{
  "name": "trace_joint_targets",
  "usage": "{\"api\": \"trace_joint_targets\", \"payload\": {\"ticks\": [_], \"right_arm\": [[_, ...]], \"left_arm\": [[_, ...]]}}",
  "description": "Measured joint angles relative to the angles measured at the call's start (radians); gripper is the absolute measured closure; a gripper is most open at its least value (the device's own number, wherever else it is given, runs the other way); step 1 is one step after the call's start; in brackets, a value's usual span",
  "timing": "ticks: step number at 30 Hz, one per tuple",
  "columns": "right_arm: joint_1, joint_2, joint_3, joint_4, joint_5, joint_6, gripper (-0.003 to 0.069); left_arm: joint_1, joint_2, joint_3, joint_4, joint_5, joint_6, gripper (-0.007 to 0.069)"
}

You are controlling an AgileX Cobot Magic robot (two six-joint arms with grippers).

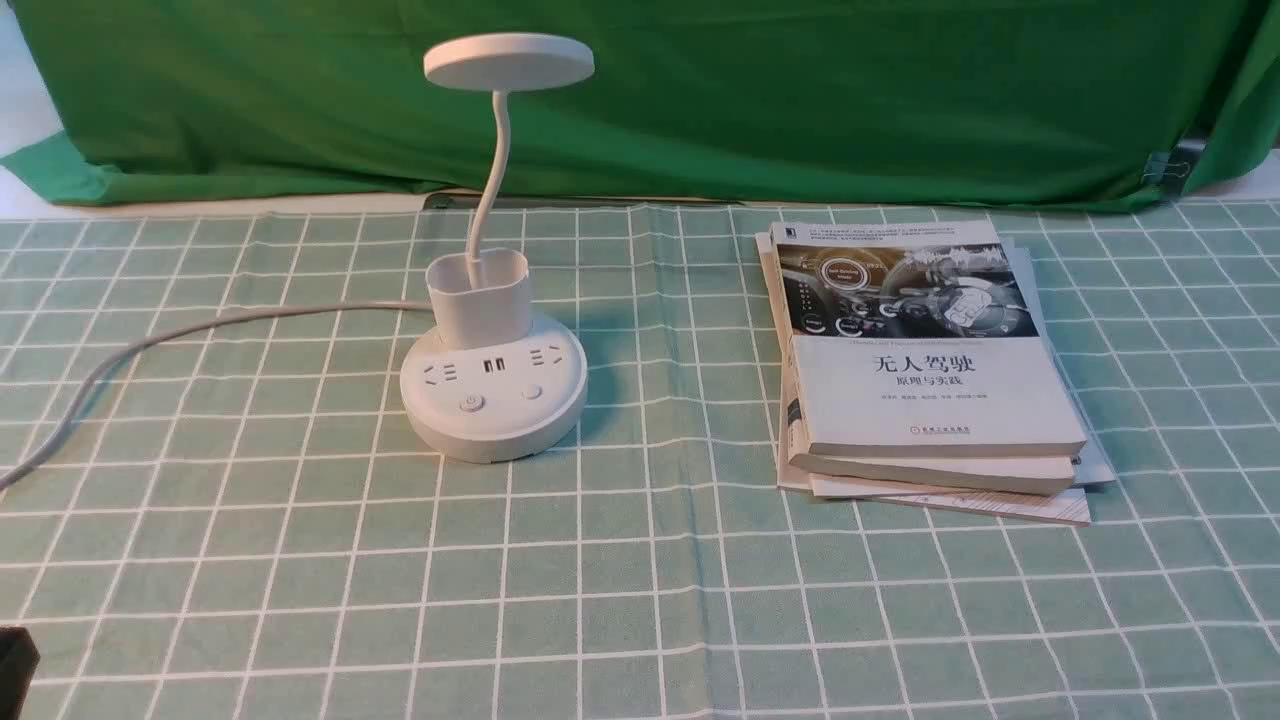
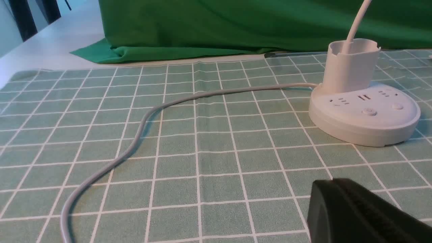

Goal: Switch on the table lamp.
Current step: 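Press the power button on the lamp base to turn the lamp on with the left gripper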

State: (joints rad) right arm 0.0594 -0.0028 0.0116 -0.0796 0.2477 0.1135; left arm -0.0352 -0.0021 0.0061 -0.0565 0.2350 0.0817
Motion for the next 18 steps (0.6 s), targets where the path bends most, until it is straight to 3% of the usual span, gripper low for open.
{"api": "trace_joint_targets", "payload": {"ticks": [18], "right_arm": [[0.0,0.0,0.0,0.0,0.0,0.0,0.0422]], "left_arm": [[0.0,0.0,0.0,0.0,0.0,0.0,0.0622]]}}
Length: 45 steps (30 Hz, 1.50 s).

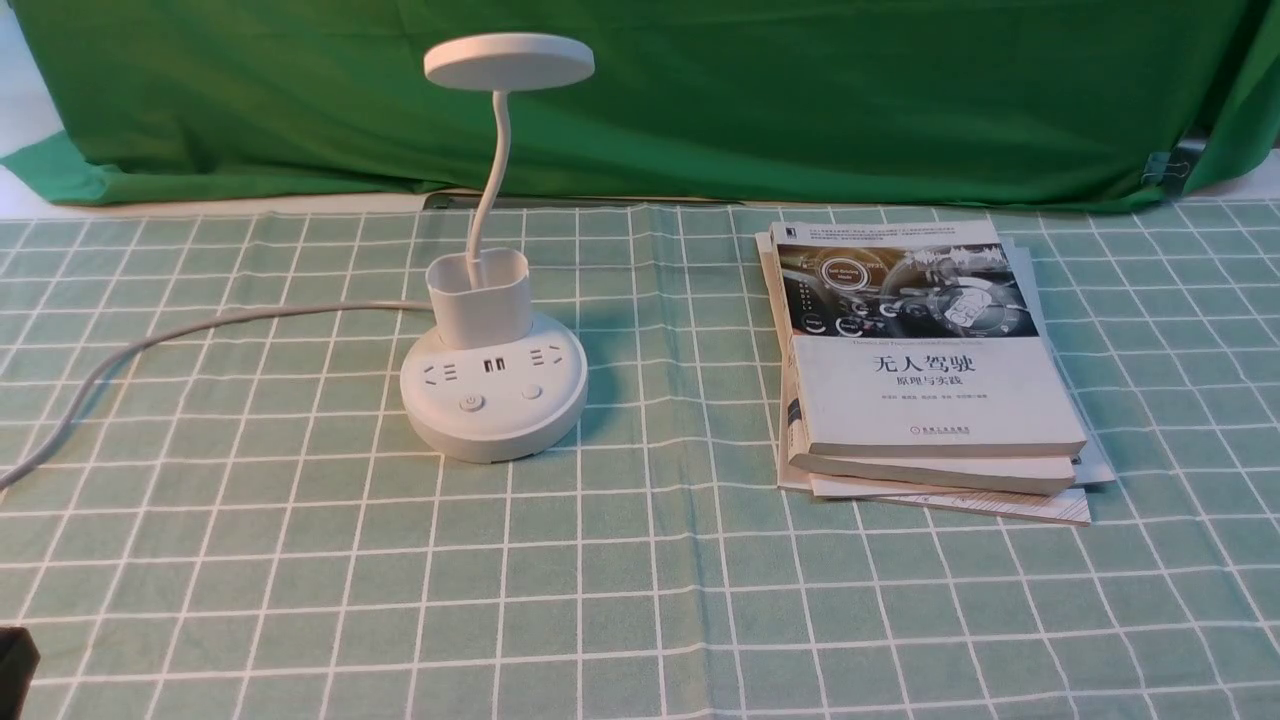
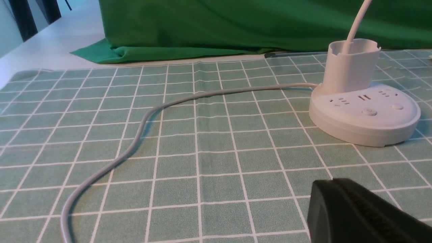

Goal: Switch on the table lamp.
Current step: 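Press the power button on the lamp base to turn the lamp on with the left gripper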

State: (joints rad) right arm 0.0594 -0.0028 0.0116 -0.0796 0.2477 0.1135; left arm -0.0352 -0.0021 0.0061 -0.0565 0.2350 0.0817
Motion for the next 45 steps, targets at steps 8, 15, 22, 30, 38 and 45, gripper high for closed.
{"api": "trace_joint_targets", "payload": {"ticks": [8,15,22,30,38,45], "right_arm": [[0.0,0.0,0.0,0.0,0.0,0.0,0.0422],[0.0,0.0,0.0,0.0,-0.002,0.0,0.0422],[0.0,0.0,0.0,0.0,-0.002,0.0,0.0422],[0.0,0.0,0.0,0.0,-0.002,0.0,0.0422],[0.0,0.0,0.0,0.0,-0.001,0.0,0.0421],[-0.001,0.0,0.0,0.0,-0.001,0.0,0.0421]], "left_arm": [[0.0,0.0,0.0,0.039,-0.001,0.003,0.0622],[0.0,0.0,0.0,0.047,-0.209,0.003,0.0622],[0.0,0.0,0.0,0.056,-0.739,0.003,0.0622],[0.0,-0.001,-0.003,0.113,-1.153,-0.131,0.0622],[0.0,0.023,-0.391,0.207,-0.529,-0.339,0.0622],[0.0,0.289,-0.458,0.04,-0.038,-0.368,0.0615]]}}
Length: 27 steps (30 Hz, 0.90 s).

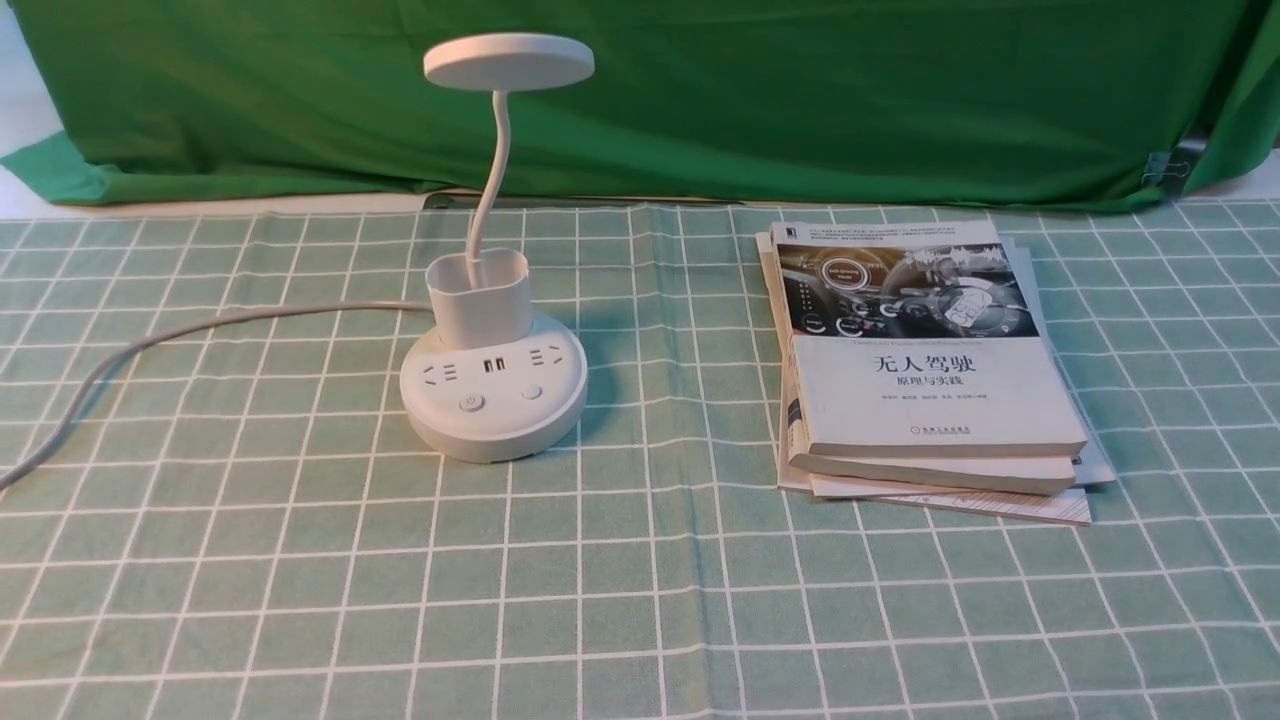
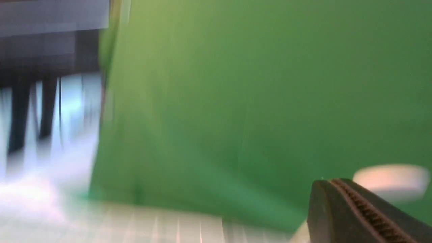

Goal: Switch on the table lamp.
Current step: 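Press the power button on the lamp base to turn the lamp on with the left gripper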

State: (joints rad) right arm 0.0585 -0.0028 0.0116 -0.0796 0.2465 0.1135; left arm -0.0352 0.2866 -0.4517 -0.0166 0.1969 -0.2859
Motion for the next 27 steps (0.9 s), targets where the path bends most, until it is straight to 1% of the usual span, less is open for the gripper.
{"api": "trace_joint_targets", "payload": {"ticks": [1,2,3,4,6,8,10,11,13,14,15,16,17,18,19,21,22,23,25,26,27], "right_arm": [[0.0,0.0,0.0,0.0,0.0,0.0,0.0421],[0.0,0.0,0.0,0.0,0.0,0.0,0.0421],[0.0,0.0,0.0,0.0,0.001,0.0,0.0421],[0.0,0.0,0.0,0.0,0.001,0.0,0.0421],[0.0,0.0,0.0,0.0,0.001,0.0,0.0421],[0.0,0.0,0.0,0.0,0.001,0.0,0.0421],[0.0,0.0,0.0,0.0,0.001,0.0,0.0421],[0.0,0.0,0.0,0.0,0.001,0.0,0.0421],[0.0,0.0,0.0,0.0,0.001,0.0,0.0421],[0.0,0.0,0.0,0.0,0.001,0.0,0.0421],[0.0,0.0,0.0,0.0,0.001,0.0,0.0421],[0.0,0.0,0.0,0.0,0.001,0.0,0.0421],[0.0,0.0,0.0,0.0,0.001,0.0,0.0421],[0.0,0.0,0.0,0.0,0.001,0.0,0.0421],[0.0,0.0,0.0,0.0,0.001,0.0,0.0421],[0.0,0.0,0.0,0.0,0.001,0.0,0.0421],[0.0,0.0,0.0,0.0,0.001,0.0,0.0421],[0.0,0.0,0.0,0.0,0.001,0.0,0.0421],[0.0,0.0,0.0,0.0,0.001,0.0,0.0421],[0.0,0.0,0.0,0.0,0.001,0.0,0.0421],[0.0,0.0,0.0,0.0,0.001,0.0,0.0421]], "left_arm": [[-0.002,0.053,0.0,-0.071,0.044,0.035,0.0612],[-0.002,0.064,0.0,-0.086,0.052,0.046,0.0612],[-0.013,0.166,0.0,-0.234,0.126,0.169,0.061],[-0.02,0.203,-0.001,-0.321,0.152,0.243,0.0609],[-0.037,0.331,-0.005,-0.562,0.232,0.436,0.0607],[-0.05,0.453,-0.015,-0.772,0.301,0.594,0.0605],[-0.065,0.599,-0.04,-0.935,0.371,0.716,0.0605],[-0.085,0.689,-0.069,-1.007,0.403,0.774,0.0605],[-0.128,0.843,-0.137,-1.033,0.426,0.811,0.0605],[-0.134,0.857,-0.145,-1.032,0.427,0.814,0.0605],[-0.205,0.979,-0.225,-0.979,0.415,0.801,0.0605],[-0.205,0.992,-0.235,-0.969,0.412,0.796,0.0605],[-0.268,1.087,-0.318,-0.864,0.389,0.731,0.0605],[-0.275,1.098,-0.329,-0.846,0.39,0.719,0.0605],[-0.33,1.187,-0.422,-0.652,0.365,0.578,0.0605],[-0.384,1.29,-0.541,-0.421,0.354,0.401,0.0605],[-0.405,1.328,-0.596,-0.335,0.354,0.338,0.0605],[-0.423,1.378,-0.649,-0.222,0.36,0.256,0.0605],[-0.443,1.441,-0.731,-0.106,0.375,0.174,0.0605],[-0.444,1.441,-0.739,-0.094,0.375,0.166,0.0605],[-0.452,1.484,-0.787,-0.028,0.381,0.116,0.0605]]}}
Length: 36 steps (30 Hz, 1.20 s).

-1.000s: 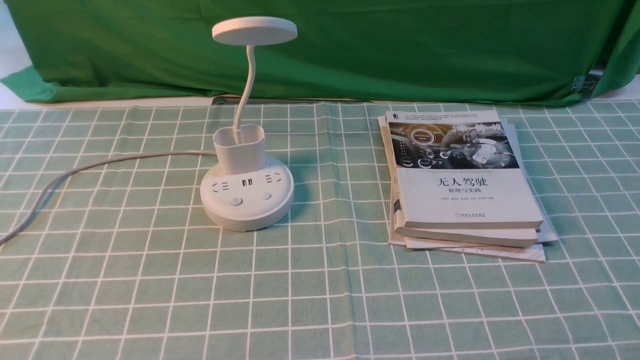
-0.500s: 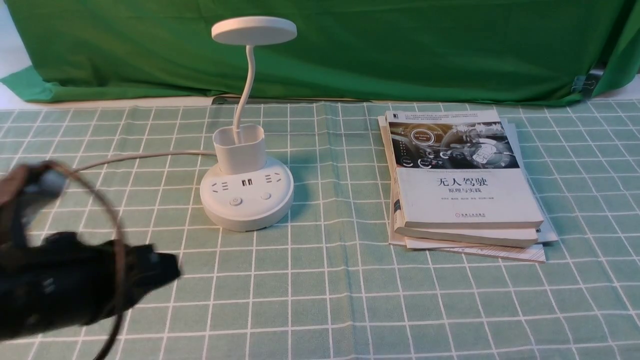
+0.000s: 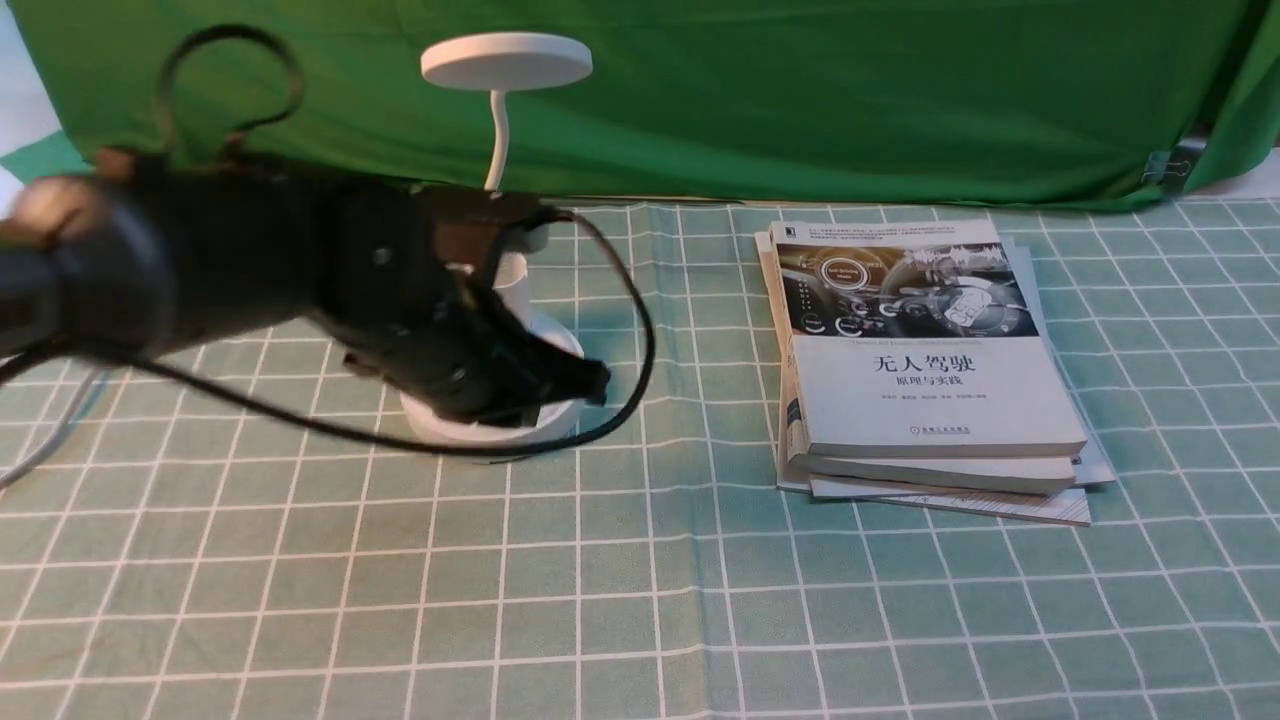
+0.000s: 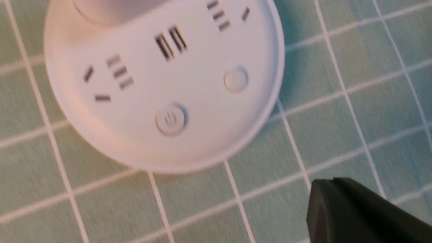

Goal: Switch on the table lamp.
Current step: 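Press the power button on the lamp base to turn the lamp on with the left gripper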

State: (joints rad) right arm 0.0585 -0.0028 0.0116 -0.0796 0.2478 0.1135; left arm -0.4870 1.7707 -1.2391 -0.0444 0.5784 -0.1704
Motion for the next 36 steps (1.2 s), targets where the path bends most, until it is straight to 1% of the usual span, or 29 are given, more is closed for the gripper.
{"api": "trace_joint_targets", "payload": {"ticks": [1,2,3,6,11,16,19,21,36], "right_arm": [[0.0,0.0,0.0,0.0,0.0,0.0,0.0421],[0.0,0.0,0.0,0.0,0.0,0.0,0.0421],[0.0,0.0,0.0,0.0,0.0,0.0,0.0421],[0.0,0.0,0.0,0.0,0.0,0.0,0.0421],[0.0,0.0,0.0,0.0,0.0,0.0,0.0421],[0.0,0.0,0.0,0.0,-0.001,0.0,0.0421],[0.0,0.0,0.0,0.0,-0.001,0.0,0.0421],[0.0,0.0,0.0,0.0,-0.001,0.0,0.0421],[0.0,0.0,0.0,0.0,-0.001,0.0,0.0421]], "left_arm": [[-0.001,0.032,-0.042,0.055,0.001,-0.038,0.0605],[-0.001,0.04,-0.047,0.061,-0.001,-0.041,0.0605],[0.003,0.064,-0.075,0.093,-0.001,-0.058,0.0605],[0.017,0.119,-0.111,0.119,-0.006,-0.072,0.0605],[0.052,0.18,-0.133,0.126,-0.017,-0.105,0.0605],[0.064,0.188,-0.135,0.113,-0.059,-0.12,0.0604],[0.063,0.192,-0.138,0.044,-0.073,-0.114,0.0604],[0.063,0.201,-0.142,0.022,-0.077,-0.109,0.0604],[0.063,0.239,-0.157,0.013,-0.055,-0.097,0.0604]]}}
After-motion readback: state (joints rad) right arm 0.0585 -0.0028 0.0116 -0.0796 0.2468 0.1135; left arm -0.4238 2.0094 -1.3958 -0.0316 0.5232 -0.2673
